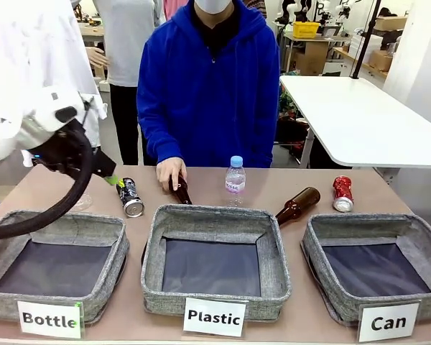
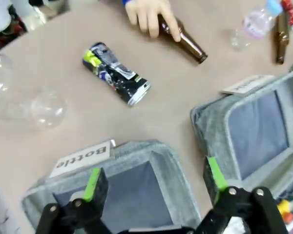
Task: Sort the can waste into the basket.
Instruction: Pick up the can waste from the table and place it in the right Fabric basket.
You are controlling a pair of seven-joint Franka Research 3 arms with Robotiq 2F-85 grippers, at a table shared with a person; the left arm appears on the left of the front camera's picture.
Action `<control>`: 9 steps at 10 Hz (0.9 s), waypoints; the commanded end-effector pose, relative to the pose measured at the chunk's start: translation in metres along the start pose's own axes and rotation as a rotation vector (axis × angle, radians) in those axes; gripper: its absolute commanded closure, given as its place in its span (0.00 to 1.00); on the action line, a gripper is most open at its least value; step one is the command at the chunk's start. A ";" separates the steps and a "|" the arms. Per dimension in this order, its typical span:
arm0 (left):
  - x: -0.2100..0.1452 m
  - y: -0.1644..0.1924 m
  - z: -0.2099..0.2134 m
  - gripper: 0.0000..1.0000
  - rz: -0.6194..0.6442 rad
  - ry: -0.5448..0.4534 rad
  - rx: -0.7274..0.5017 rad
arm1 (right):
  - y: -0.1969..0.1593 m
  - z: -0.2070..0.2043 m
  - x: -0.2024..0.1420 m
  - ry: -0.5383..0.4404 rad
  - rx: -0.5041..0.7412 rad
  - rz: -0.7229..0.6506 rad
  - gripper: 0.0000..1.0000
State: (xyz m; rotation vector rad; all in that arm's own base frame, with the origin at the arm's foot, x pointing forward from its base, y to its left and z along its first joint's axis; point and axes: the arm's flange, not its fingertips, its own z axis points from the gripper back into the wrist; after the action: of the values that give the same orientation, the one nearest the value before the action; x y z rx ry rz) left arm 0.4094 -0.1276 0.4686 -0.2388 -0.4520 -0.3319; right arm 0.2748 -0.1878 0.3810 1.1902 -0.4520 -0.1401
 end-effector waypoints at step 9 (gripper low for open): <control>-0.117 0.257 0.198 0.00 0.157 -0.178 -0.579 | 0.000 0.001 0.003 -0.015 0.022 0.028 0.00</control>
State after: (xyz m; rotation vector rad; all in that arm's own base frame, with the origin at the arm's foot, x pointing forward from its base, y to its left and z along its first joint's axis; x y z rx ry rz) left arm 0.3106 0.1634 0.5290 -0.8347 -0.5195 -0.2323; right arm 0.2746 -0.1879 0.3809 1.1909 -0.4524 -0.1389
